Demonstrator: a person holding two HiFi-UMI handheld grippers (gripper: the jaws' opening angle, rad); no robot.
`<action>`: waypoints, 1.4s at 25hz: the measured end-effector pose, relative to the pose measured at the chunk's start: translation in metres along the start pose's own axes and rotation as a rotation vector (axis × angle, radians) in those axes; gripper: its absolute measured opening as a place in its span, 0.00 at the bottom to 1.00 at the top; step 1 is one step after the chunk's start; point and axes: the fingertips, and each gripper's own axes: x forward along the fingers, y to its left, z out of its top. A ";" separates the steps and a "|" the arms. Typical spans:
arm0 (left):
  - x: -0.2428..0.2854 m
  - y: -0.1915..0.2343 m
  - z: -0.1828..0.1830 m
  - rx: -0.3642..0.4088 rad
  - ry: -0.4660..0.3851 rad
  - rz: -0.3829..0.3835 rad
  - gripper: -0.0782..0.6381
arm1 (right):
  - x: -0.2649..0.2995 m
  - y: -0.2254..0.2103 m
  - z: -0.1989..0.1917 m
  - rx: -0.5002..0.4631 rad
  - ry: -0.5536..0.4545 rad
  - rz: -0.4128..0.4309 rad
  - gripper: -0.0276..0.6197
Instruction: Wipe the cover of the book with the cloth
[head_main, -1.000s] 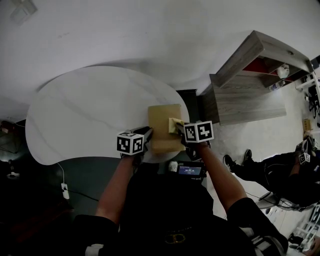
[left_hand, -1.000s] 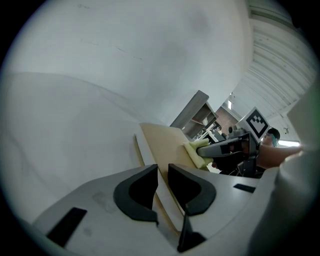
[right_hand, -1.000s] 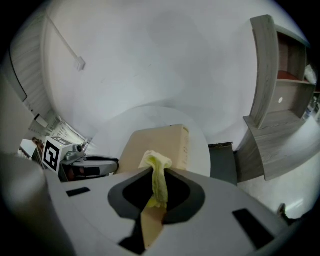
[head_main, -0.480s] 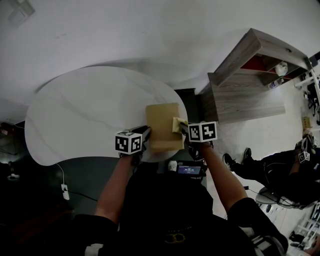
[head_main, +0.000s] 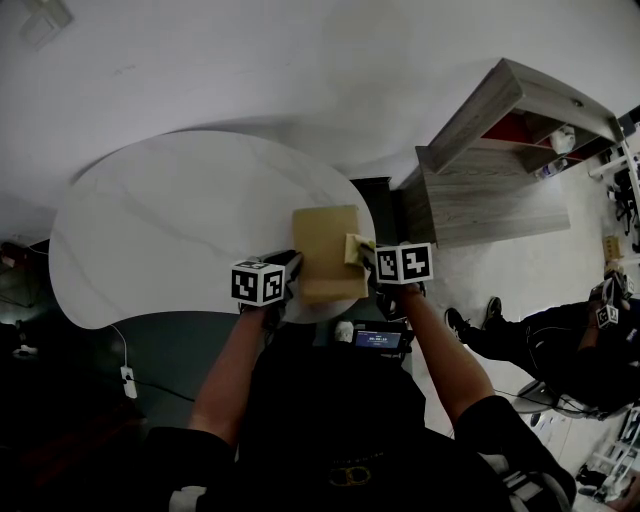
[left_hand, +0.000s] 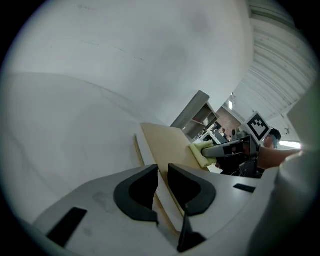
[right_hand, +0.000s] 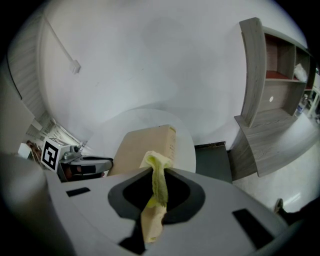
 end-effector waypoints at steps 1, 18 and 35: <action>0.000 0.000 0.000 -0.002 0.000 -0.001 0.20 | -0.001 0.002 0.001 -0.003 -0.004 0.003 0.18; 0.000 0.001 0.001 -0.023 0.000 -0.006 0.20 | 0.012 0.090 -0.019 -0.039 0.108 0.247 0.18; -0.002 0.000 0.000 -0.035 -0.019 -0.006 0.19 | 0.033 0.104 -0.042 -0.097 0.142 0.204 0.18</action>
